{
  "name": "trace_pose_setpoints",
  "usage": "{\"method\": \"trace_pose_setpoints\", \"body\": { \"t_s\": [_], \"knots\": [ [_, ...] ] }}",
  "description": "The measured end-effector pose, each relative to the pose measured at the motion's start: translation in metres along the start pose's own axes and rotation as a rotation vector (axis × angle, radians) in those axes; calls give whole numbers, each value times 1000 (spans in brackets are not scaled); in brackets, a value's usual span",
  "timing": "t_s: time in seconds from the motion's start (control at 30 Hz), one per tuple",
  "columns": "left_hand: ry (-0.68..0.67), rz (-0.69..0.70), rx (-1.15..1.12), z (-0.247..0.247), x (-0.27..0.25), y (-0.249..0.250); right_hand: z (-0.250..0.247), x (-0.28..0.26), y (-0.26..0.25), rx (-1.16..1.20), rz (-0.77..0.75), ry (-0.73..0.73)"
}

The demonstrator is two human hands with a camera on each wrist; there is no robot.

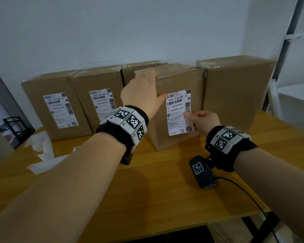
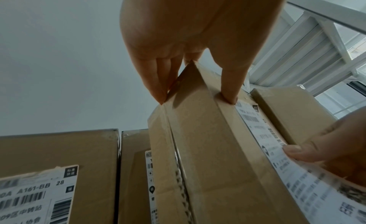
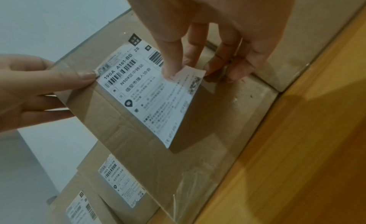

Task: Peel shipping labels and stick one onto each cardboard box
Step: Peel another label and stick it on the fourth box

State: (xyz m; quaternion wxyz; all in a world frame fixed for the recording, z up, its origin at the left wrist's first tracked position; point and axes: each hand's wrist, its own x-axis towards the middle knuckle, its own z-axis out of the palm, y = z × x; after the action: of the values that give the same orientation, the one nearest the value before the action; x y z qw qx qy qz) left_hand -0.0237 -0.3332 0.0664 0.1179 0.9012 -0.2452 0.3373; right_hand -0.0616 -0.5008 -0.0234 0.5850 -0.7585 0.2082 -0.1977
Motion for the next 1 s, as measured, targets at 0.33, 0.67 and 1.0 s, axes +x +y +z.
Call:
{"method": "trace_pose_setpoints", "body": {
  "t_s": [0.33,0.67,1.0],
  "knots": [
    [8,-6,-8,-1,-1,0,1,4,4,-80,-37,47],
    [10,0,7,-2,-1,0,0,-1,-4,-89,-27,100],
    [3,2,15,-2,-1,0,-1,-13,-60,354,-159,-73]
  ]
}}
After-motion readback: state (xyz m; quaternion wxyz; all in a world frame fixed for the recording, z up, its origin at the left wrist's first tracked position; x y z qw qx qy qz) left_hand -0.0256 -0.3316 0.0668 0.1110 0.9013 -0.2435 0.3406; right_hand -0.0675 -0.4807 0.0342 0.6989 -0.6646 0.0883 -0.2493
